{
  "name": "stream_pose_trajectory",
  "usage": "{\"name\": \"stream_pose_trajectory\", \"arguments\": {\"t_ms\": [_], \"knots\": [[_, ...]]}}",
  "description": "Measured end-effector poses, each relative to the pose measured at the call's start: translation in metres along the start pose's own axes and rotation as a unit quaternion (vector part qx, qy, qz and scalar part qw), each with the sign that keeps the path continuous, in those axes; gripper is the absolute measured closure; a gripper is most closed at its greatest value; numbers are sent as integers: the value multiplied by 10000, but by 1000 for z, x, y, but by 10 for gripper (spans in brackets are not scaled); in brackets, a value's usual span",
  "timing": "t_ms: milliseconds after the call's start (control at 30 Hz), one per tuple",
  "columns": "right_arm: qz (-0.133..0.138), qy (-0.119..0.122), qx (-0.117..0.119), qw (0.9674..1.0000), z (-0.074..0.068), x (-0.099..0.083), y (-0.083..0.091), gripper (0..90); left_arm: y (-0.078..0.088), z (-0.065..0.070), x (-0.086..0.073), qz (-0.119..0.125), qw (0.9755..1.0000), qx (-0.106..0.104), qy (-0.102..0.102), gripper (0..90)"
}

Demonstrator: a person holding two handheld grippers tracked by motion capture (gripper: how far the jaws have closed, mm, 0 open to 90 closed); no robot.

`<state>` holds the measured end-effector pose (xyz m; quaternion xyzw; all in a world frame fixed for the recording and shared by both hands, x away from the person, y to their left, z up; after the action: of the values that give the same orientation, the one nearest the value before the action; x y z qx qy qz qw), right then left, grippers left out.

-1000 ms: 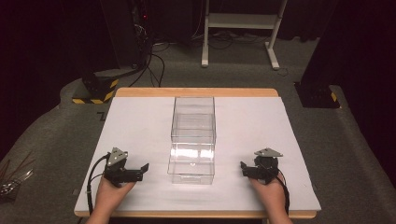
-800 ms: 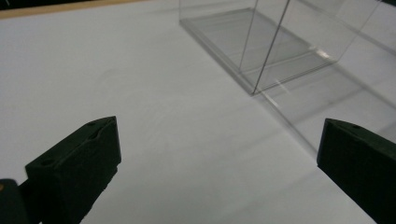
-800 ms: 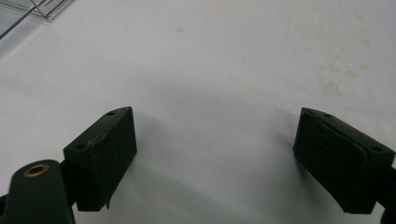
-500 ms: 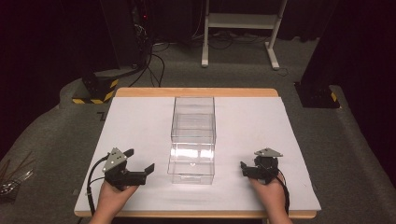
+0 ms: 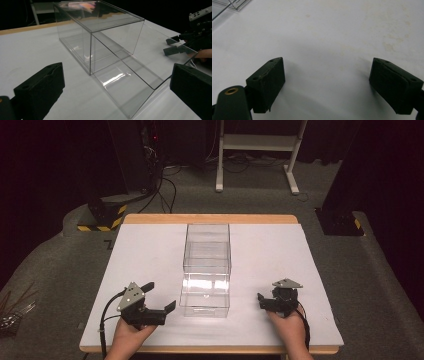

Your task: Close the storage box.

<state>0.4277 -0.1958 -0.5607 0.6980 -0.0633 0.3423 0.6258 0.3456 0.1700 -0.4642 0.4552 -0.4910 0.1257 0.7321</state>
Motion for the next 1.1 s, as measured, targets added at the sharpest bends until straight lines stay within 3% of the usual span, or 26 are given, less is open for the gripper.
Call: {"name": "stream_pose_trajectory", "arguments": {"t_ms": [200, 500, 667, 833, 967, 1100], "knots": [[0, 2, -1, 10000, 0, 0, 0, 131, -5, 6, -2, -9, 9999, -119, 24, 2], [0, 1, -1, 10000, 0, 0, 0, 131, -17, 10, -11, -206, 9993, -303, 116, 7], [0, 9, -4, 10000, 0, 0, 0, 131, -19, 13, -11, -181, 9991, -379, 64, 6], [0, 7, -4, 10000, 0, 0, 0, 131, -25, 13, -16, -292, 9992, -278, 5, 8], [6, 0, -6, 10000, 0, 0, 0, 131, -29, 17, -21, -400, 9984, -407, 2, 65], [2, 1, -1, 10000, 0, 0, 0, 131, -34, 20, -25, -499, 9981, -340, -71, 116]]}}
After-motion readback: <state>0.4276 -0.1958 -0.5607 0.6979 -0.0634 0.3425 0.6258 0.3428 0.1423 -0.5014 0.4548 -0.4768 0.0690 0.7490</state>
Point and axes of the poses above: each handheld gripper's, and its own axes: y roughly backward along the jaws, x roughly out of its top, z roughly to its right, the point moved 8 cm from there along -y, roughly forward along the jaws, and after that the axes turned 11 degrees about -z, right-handed, at the moved point
